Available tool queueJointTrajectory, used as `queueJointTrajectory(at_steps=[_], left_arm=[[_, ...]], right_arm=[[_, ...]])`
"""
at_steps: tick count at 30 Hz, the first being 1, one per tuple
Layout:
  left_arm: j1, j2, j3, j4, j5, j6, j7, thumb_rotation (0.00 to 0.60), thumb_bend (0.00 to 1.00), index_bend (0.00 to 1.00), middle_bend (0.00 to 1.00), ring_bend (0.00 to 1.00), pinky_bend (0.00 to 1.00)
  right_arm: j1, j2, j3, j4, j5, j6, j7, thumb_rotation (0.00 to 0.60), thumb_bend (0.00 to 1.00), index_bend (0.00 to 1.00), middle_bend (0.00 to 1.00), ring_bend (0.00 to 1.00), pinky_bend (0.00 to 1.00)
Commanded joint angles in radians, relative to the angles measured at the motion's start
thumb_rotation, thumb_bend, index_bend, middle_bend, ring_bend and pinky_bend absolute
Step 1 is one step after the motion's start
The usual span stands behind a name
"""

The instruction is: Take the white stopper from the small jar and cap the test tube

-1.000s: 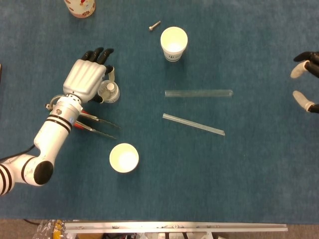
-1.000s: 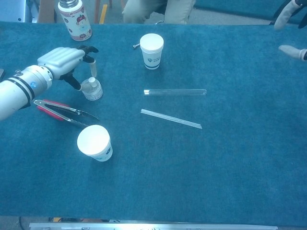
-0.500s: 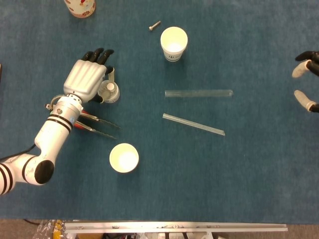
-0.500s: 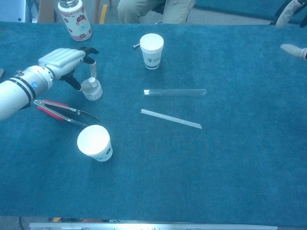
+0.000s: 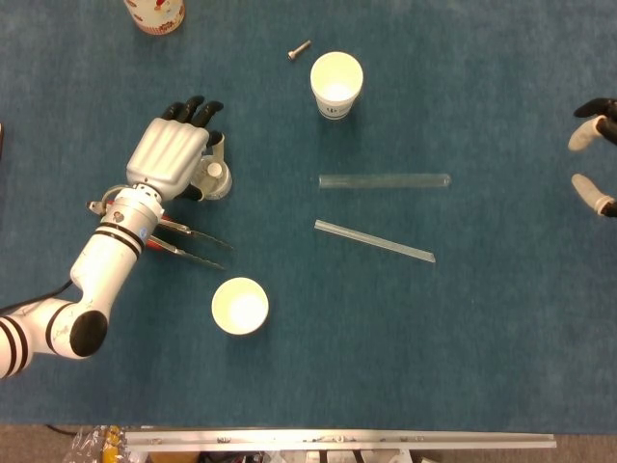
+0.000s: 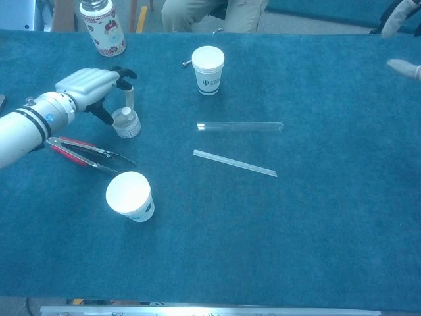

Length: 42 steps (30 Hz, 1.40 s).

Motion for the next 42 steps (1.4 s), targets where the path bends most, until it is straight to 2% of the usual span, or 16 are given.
queueJointTrajectory(at_steps=[1, 9, 21, 29, 42], left_arm=[[0.0, 0.0, -0.002, -0.003, -0.002, -0.001, -0.005, 0.6, 0.33, 0.51, 0.11, 0.0, 0.02], [0.004, 0.018, -0.015, -0.026, -0.007, -0.005, -0.046, 0.6, 0.35, 0.54, 0.14, 0.0, 0.02], [0.043, 0.165, -0.039, -0.17, 0.013, 0.046, -0.104, 0.6, 0.36, 0.55, 0.15, 0.0, 0.02], [0.081, 0.263, -0.026, -0.29, 0.081, 0.108, -0.112, 0.6, 0.36, 0.55, 0.15, 0.0, 0.02], [0.124, 0.346, -0.004, -0.387, 0.165, 0.169, -0.129, 0.6, 0.36, 0.55, 0.15, 0.0, 0.02]], right_arm=[[0.0, 0.0, 0.0, 0.0, 0.0, 0.0, 0.002, 0.6, 0.24, 0.45, 0.32, 0.29, 0.4], [0.001, -0.001, 0.003, 0.006, 0.008, -0.003, 0.001, 0.6, 0.24, 0.46, 0.32, 0.3, 0.4], [0.037, -0.011, -0.006, -0.005, 0.036, -0.084, -0.076, 0.6, 0.24, 0.46, 0.32, 0.29, 0.43], [0.088, -0.064, 0.014, -0.018, 0.165, -0.168, -0.252, 0.6, 0.23, 0.46, 0.32, 0.26, 0.43], [0.191, -0.201, 0.042, 0.062, 0.313, -0.277, -0.356, 0.6, 0.23, 0.46, 0.31, 0.25, 0.43]])
